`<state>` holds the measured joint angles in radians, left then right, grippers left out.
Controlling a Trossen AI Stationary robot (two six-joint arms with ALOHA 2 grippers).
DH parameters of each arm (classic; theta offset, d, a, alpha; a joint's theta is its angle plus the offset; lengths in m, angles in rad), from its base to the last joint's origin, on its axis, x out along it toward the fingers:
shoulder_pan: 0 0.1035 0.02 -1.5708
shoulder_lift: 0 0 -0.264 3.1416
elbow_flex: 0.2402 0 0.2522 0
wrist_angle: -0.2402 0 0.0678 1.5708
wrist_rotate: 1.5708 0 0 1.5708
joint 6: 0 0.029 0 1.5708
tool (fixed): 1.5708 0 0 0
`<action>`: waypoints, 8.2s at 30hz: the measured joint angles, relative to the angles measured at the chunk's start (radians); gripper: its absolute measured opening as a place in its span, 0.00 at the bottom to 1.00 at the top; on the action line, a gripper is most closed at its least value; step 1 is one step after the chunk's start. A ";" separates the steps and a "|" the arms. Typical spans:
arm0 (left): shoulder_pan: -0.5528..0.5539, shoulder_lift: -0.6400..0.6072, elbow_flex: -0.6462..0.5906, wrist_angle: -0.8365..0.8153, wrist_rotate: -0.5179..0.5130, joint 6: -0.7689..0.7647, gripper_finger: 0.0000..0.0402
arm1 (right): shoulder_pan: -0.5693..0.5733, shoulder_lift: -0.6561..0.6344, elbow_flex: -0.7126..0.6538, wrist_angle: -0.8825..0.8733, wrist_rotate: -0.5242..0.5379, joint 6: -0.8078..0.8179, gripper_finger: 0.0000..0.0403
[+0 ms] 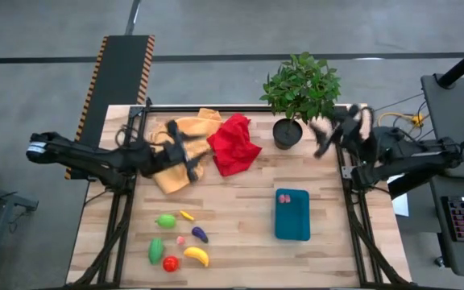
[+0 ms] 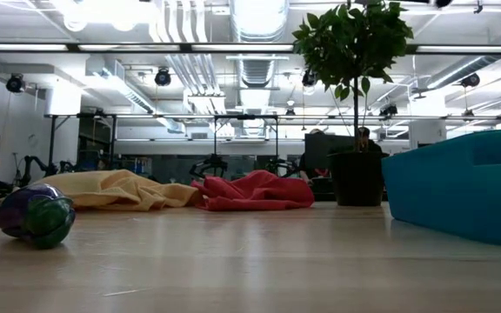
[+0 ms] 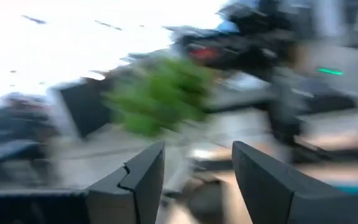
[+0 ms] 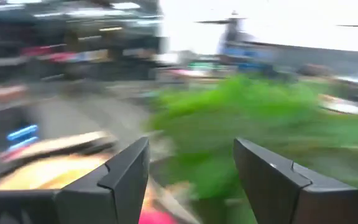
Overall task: Pick and placing Produce into tupperware
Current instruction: Put the top corn into blue bin
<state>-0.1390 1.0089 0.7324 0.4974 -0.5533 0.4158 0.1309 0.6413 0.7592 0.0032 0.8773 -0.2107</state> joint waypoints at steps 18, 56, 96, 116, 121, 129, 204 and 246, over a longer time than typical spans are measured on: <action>0.000 0.043 0.039 0.122 -0.064 0.246 0.43 | 0.002 -0.002 0.071 -0.006 -0.309 -0.063 0.56; -0.007 -0.347 0.141 -0.638 0.387 -0.116 0.43 | 0.002 -0.163 0.175 -0.459 -0.913 -0.039 0.56; -0.006 -0.537 -0.134 -0.672 0.234 -0.177 0.52 | 0.002 -0.529 -0.374 -0.088 -0.901 0.073 0.56; -0.018 -0.081 0.078 -1.087 0.343 -0.332 0.71 | 0.002 -0.529 -0.373 -0.076 -0.901 0.073 0.56; -0.029 0.052 0.163 -1.244 0.346 -0.388 0.71 | 0.002 -0.529 -0.373 -0.076 -0.900 0.072 0.56; -0.043 0.208 0.247 -1.374 0.352 -0.491 0.71 | 0.002 -0.529 -0.373 -0.077 -0.900 0.072 0.56; -0.281 0.639 0.166 -1.232 0.484 -0.705 0.69 | 0.001 -0.529 -0.374 -0.074 -0.900 0.027 0.56; -0.202 0.564 0.170 -1.187 0.394 -0.555 0.01 | 0.001 -0.529 -0.374 -0.072 -0.900 0.023 0.56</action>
<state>-0.3405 1.5725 0.9021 -0.6898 -0.1597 -0.1392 0.1323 0.1127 0.3847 -0.0684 -0.0223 -0.1875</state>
